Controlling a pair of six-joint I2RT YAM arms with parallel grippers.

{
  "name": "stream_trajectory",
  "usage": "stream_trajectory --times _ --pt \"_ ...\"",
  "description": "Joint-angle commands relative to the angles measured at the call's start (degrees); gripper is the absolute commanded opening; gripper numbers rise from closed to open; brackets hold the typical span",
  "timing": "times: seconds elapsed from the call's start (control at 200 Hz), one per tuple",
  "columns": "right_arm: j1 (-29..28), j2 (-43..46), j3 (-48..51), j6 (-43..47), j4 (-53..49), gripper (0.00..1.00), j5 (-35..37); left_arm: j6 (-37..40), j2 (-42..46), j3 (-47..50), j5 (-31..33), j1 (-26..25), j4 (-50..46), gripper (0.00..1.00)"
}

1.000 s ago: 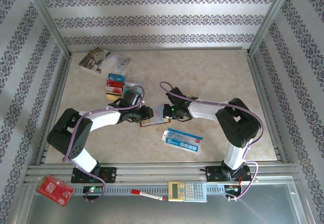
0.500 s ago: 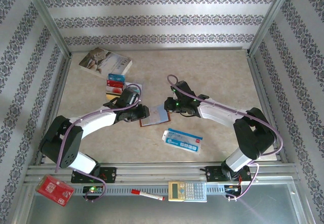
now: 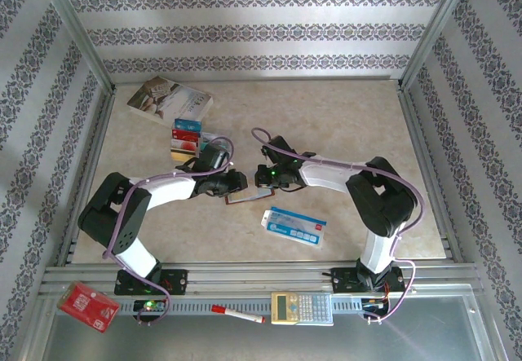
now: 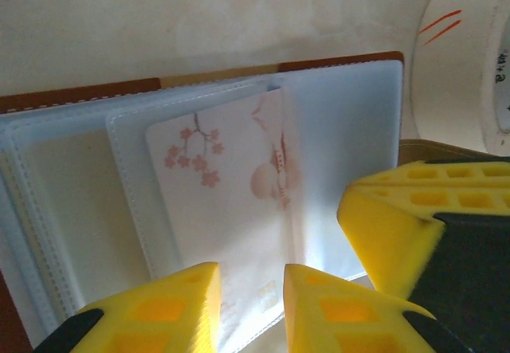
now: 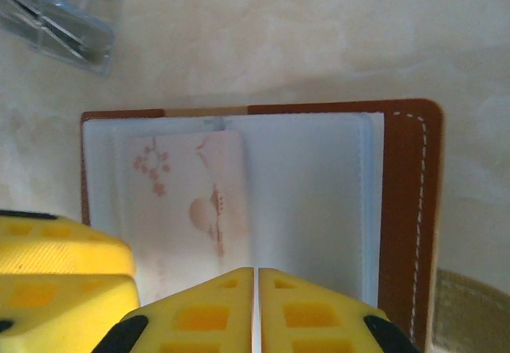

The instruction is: Take the credit cards out of the card holder

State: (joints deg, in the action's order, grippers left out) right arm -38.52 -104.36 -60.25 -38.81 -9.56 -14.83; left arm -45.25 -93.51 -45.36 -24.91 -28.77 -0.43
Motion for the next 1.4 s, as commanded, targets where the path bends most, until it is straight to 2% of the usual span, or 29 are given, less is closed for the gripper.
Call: stream_trajectory --times 0.0,0.23,0.47,0.739,0.969,1.134,1.399 --pt "-0.3 -2.1 -1.7 -0.4 0.0 0.12 -1.7 0.2 -0.4 -1.2 2.8 -0.2 -1.1 0.28" --pt "-0.3 -4.8 -1.9 -0.2 -0.8 0.17 -4.8 1.5 -1.6 -1.6 4.7 -0.2 -5.3 0.28" --pt "-0.3 -6.5 -2.2 1.2 -0.6 0.18 -8.4 3.2 1.4 -2.0 7.7 -0.1 -8.2 0.3" --pt "0.0 -6.9 -2.6 3.0 -3.9 0.26 -4.7 5.4 3.2 -3.5 9.9 -0.1 -12.4 0.32" --pt "1.0 -5.6 -1.6 3.1 -2.9 0.3 -4.5 1.8 4.6 -1.1 2.0 -0.1 -2.5 0.32" --pt "1.7 -3.8 -1.0 2.5 -1.2 0.31 -5.5 2.3 2.4 -1.2 5.1 -0.1 -5.4 0.28" --pt "2.8 1.7 0.7 2.9 5.9 0.26 -11.4 1.4 3.4 1.0 8.0 0.6 -5.1 0.22"
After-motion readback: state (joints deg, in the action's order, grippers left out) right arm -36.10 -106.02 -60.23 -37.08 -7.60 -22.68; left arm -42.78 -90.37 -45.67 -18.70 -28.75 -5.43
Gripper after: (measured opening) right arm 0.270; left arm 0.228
